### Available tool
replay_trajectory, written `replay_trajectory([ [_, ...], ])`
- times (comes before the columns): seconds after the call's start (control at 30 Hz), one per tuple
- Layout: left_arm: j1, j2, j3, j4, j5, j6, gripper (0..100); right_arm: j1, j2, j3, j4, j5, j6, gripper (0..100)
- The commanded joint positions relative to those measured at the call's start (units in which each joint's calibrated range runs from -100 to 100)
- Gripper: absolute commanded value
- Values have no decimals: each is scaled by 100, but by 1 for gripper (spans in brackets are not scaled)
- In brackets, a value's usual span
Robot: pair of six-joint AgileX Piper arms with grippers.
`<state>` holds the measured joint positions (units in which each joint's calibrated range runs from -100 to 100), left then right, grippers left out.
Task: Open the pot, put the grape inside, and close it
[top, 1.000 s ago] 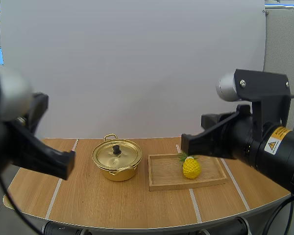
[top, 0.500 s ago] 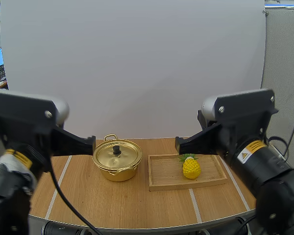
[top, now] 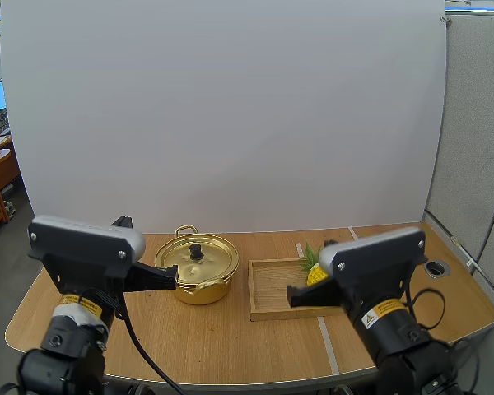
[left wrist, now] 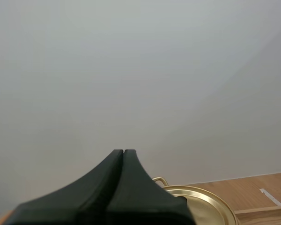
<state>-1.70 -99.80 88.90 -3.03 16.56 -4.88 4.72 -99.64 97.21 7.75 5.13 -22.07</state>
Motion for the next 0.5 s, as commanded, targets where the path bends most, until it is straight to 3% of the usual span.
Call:
replay_trajectory([
  [0.0, 9, -20, 1072, 35, -1795, -289, 0, -26, -36, 279, -33, 161, -37, 0],
  [0.3, 59, -20, 1110, 9, -1408, -711, 0, -242, -36, 279, 59, 1397, -27, 0],
  [0.47, 59, -20, 1110, -4, -187, -893, 0, -349, -36, 279, 59, 2196, -27, 0],
])
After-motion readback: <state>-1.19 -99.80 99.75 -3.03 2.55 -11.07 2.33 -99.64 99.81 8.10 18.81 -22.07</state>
